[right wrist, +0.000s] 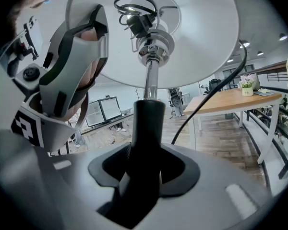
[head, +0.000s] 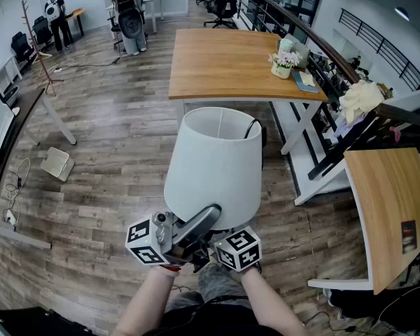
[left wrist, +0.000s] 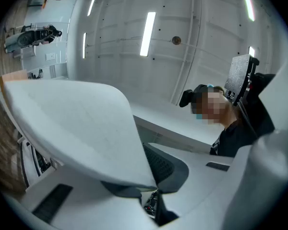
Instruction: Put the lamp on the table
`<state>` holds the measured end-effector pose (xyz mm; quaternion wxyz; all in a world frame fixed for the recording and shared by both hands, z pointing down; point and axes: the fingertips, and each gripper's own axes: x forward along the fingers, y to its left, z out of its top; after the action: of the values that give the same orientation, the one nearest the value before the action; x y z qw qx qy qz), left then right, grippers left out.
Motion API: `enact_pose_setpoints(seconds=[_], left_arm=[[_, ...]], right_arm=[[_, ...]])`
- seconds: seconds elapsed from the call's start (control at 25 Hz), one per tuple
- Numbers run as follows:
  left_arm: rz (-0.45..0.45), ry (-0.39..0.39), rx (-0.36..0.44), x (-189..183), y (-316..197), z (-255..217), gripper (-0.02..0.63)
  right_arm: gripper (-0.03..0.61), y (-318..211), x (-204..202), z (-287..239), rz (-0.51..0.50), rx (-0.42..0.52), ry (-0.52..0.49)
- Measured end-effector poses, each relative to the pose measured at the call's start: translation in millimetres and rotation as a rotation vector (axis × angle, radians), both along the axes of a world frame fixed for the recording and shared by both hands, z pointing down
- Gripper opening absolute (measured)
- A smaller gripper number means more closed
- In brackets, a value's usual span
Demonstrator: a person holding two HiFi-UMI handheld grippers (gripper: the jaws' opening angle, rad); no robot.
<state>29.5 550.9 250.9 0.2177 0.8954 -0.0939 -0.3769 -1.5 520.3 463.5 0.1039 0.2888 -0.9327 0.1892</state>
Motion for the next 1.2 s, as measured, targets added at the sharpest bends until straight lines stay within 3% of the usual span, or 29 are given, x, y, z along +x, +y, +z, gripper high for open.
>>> enact_pose_setpoints(seconds=[0.4,1.2], left_arm=[[-0.026,0.012,0.000,16,-99,0,0.015],[-0.025,0.035,-0.010,33,-209,-1,0.015]], right_arm=[[0.176,-98,18,-1,-0.026,0.010,0.000],[0.176,-206,40,-3,-0.030,0.011,0.003]])
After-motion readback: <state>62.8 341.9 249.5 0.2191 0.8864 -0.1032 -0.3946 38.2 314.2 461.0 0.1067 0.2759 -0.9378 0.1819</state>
